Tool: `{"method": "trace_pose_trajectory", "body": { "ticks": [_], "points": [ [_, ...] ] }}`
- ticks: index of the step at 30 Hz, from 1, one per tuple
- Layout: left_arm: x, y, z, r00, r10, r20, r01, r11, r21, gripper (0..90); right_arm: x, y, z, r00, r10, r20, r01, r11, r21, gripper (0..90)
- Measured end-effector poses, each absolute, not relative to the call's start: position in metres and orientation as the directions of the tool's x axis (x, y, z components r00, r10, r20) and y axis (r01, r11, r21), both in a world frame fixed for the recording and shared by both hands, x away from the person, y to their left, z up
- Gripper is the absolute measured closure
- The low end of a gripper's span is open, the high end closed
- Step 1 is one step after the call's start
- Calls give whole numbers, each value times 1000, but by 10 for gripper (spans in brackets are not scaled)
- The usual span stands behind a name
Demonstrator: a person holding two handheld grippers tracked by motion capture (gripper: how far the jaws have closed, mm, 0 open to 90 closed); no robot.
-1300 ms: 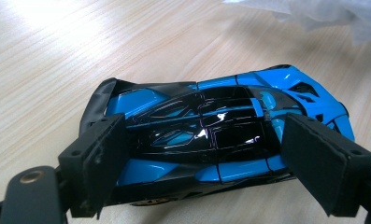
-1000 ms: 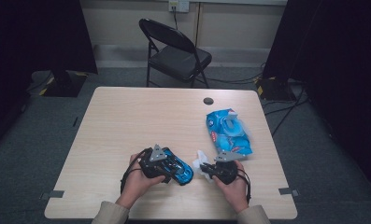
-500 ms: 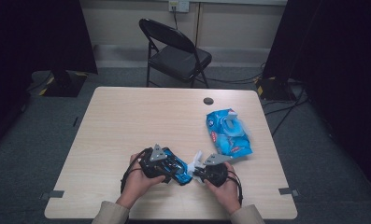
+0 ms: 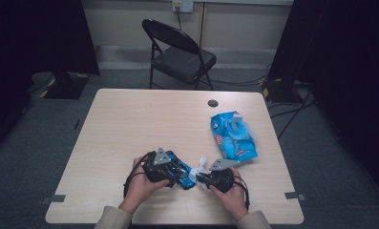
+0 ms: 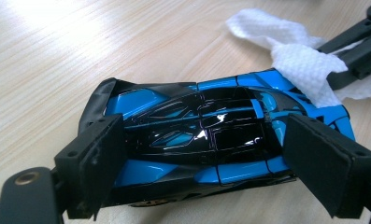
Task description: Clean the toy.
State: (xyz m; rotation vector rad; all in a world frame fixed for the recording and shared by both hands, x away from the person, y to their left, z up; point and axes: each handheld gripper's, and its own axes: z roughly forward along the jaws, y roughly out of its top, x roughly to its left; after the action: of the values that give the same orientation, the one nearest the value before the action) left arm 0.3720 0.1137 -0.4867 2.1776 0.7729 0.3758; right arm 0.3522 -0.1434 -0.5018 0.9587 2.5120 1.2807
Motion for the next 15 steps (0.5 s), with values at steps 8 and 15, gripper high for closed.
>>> {"method": "trace_pose_trajectory", "body": {
  "ticks": [8,15],
  "points": [
    [372,113,-487,771,637,16,406,-511,757,134,348,-144,-501,-797,586,147,463,434,773,860],
    [372,113,-486,769,639,15,410,-512,755,134,342,-141,-501,-813,560,156,460,454,763,861]
  ]
}}
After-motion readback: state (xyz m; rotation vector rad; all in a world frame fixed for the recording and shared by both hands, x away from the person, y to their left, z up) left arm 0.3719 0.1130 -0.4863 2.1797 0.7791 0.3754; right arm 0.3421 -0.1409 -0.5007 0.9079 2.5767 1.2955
